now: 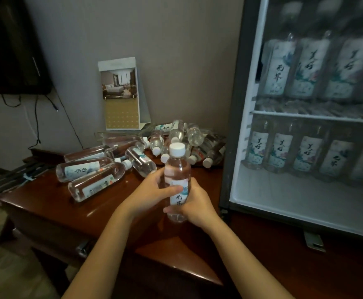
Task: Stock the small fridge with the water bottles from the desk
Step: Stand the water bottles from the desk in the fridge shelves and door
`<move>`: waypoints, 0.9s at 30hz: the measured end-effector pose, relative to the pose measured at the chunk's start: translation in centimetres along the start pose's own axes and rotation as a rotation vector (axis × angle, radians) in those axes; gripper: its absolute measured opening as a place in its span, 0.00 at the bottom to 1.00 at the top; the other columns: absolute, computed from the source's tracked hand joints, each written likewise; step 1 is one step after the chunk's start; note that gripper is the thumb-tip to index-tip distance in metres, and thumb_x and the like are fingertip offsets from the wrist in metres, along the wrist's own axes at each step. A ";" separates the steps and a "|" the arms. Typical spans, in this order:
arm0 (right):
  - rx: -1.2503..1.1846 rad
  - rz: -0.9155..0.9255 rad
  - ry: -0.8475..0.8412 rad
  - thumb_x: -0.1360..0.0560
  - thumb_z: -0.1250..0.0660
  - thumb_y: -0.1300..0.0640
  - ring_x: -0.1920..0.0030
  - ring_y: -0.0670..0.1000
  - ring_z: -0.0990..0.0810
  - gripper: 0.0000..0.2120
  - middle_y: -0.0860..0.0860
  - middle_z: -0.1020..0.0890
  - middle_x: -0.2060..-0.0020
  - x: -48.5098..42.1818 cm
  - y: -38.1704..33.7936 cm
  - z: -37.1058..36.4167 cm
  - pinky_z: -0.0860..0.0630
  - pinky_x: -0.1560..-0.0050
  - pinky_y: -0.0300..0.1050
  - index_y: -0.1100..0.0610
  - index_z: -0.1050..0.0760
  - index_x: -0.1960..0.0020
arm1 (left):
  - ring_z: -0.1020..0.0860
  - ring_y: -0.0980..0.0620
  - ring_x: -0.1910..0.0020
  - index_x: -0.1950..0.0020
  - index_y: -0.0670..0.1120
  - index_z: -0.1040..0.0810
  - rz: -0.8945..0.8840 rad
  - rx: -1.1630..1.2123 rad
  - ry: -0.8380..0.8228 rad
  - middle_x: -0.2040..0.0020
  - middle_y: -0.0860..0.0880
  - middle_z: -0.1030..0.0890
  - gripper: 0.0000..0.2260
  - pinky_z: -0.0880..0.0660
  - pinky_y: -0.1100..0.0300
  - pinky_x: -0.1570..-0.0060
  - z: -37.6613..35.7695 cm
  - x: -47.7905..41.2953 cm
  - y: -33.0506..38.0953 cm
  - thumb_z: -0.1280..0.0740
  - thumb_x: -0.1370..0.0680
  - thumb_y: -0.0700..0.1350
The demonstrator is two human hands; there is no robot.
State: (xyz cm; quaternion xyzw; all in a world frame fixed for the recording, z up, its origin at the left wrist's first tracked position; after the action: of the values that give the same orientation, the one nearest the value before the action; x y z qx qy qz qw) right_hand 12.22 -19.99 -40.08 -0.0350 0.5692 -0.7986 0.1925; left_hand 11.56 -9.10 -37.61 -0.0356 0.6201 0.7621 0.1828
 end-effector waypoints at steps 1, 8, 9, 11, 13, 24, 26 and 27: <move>0.048 0.017 0.014 0.39 0.21 0.59 0.48 0.44 0.23 0.33 0.44 0.23 0.47 0.9 -0.1 0.3 0.25 0.59 0.33 0.50 0.33 0.40 | 0.20 0.57 0.48 0.42 0.53 0.24 -0.006 -0.028 -0.030 0.47 0.56 0.18 0.17 0.25 0.69 0.54 -0.4 0.5 0.7 0.28 0.30 0.46; 0.054 0.126 0.145 0.40 0.21 0.52 0.49 0.41 0.21 0.30 0.42 0.20 0.50 6.4 -1.8 5.5 0.21 0.51 0.40 0.42 0.30 0.43 | 0.19 0.56 0.47 0.43 0.57 0.24 -0.095 -0.097 -0.158 0.46 0.55 0.18 0.18 0.24 0.66 0.52 -5.3 0.8 5.4 0.26 0.31 0.46; 0.055 0.141 0.177 0.40 0.21 0.52 0.51 0.39 0.20 0.29 0.42 0.19 0.51 7.0 -2.1 6.8 0.21 0.52 0.38 0.39 0.30 0.45 | 0.19 0.56 0.47 0.44 0.57 0.24 -0.118 -0.092 -0.161 0.47 0.55 0.18 0.18 0.24 0.67 0.53 -6.2 0.5 6.1 0.26 0.31 0.45; 0.069 0.140 0.241 0.40 0.20 0.53 0.53 0.37 0.20 0.29 0.41 0.19 0.54 7.8 -2.2 9.5 0.22 0.56 0.34 0.38 0.31 0.47 | 0.19 0.56 0.48 0.44 0.57 0.24 -0.158 -0.088 -0.163 0.47 0.56 0.18 0.18 0.24 0.66 0.53 -8.3 -0.5 7.1 0.26 0.31 0.44; 0.060 0.119 0.291 0.40 0.21 0.57 0.54 0.33 0.22 0.31 0.40 0.19 0.54 8.3 -1.8 12.0 0.24 0.59 0.29 0.41 0.32 0.43 | 0.20 0.58 0.46 0.42 0.57 0.25 -0.174 -0.090 -0.157 0.46 0.56 0.18 0.19 0.24 0.63 0.50 -10.4 -1.8 7.6 0.26 0.30 0.45; 0.119 0.086 0.472 0.35 0.23 0.57 0.56 0.32 0.24 0.26 0.38 0.23 0.56 6.2 1.8 19.7 0.26 0.58 0.29 0.49 0.31 0.42 | 0.26 0.55 0.38 0.30 0.46 0.34 -0.164 -0.061 -0.083 0.36 0.49 0.24 0.22 0.30 0.51 0.35 -17.7 -7.7 7.2 0.34 0.23 0.42; 0.107 0.090 0.463 0.34 0.24 0.57 0.56 0.33 0.23 0.25 0.38 0.22 0.56 5.2 2.2 19.9 0.26 0.59 0.28 0.51 0.31 0.41 | 0.25 0.54 0.38 0.30 0.45 0.34 -0.166 -0.032 -0.052 0.37 0.48 0.24 0.21 0.30 0.50 0.35 -17.7 -8.2 7.2 0.35 0.22 0.40; 0.111 0.098 0.457 0.34 0.24 0.57 0.56 0.34 0.23 0.25 0.38 0.23 0.56 4.8 2.2 20.0 0.27 0.60 0.28 0.51 0.31 0.41 | 0.26 0.53 0.37 0.30 0.44 0.34 -0.166 -0.025 -0.035 0.36 0.48 0.24 0.21 0.30 0.50 0.35 -17.6 -8.3 7.2 0.36 0.22 0.39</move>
State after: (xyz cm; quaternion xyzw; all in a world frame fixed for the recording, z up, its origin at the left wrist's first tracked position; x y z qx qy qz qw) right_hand 13.90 -40.15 -35.94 0.1850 0.5540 -0.8057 0.0988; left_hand 13.94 -29.12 -32.58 -0.0757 0.6020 0.7527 0.2557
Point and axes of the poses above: each hand's wrist, its own x-axis away from the middle knuckle, its own z-axis out of the back of the hand, y = z × x, the point moved 7 cm from there along -x, towards the middle knuckle
